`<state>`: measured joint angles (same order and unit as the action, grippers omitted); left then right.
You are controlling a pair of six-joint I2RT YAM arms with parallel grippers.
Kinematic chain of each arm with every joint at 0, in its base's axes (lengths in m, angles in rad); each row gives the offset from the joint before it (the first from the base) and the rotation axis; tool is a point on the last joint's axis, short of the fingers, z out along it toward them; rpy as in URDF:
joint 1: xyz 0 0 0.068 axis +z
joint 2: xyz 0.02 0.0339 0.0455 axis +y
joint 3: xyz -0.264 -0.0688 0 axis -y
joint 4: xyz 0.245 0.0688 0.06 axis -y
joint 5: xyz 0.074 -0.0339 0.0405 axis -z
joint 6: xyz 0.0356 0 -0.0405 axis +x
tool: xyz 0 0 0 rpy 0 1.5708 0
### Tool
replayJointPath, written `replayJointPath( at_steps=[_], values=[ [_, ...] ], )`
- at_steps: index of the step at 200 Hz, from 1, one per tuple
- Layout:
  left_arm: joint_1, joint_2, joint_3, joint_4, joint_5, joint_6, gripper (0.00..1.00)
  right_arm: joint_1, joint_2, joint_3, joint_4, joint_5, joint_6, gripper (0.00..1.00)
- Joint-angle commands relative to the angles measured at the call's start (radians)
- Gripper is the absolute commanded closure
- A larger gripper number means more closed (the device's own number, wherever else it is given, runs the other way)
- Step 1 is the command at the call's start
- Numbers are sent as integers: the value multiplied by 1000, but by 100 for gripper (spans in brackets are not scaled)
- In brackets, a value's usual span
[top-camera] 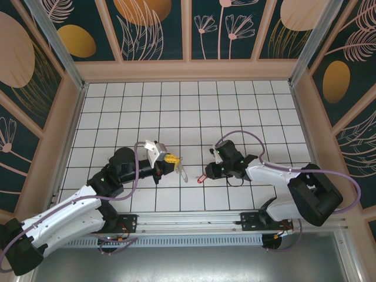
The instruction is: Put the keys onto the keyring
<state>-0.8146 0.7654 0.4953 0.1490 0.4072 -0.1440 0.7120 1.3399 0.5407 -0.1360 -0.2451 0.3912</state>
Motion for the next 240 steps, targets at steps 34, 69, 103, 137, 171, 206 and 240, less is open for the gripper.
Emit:
replayJointPath(
  at_steps=[34,69,103,137,171,206,240],
  values=[
    [-4,-22,13,23,2,-14,100,-34,79,125,-111,6,-107,73],
    [-4,-25,9,26,0,-14,100,-40,146,191,-145,-31,-154,70],
    [-5,-29,10,26,-4,-16,100,-27,195,231,-156,-30,-158,68],
    [-5,-31,6,30,-7,-15,100,16,220,257,-203,31,-156,67],
    [-4,-32,6,27,-11,-14,100,47,237,273,-239,85,-156,68],
    [-5,-42,-2,35,-16,-19,100,81,274,300,-280,155,-161,69],
    [-4,-45,-1,36,-19,-16,100,113,311,333,-320,199,-167,72]
  ],
)
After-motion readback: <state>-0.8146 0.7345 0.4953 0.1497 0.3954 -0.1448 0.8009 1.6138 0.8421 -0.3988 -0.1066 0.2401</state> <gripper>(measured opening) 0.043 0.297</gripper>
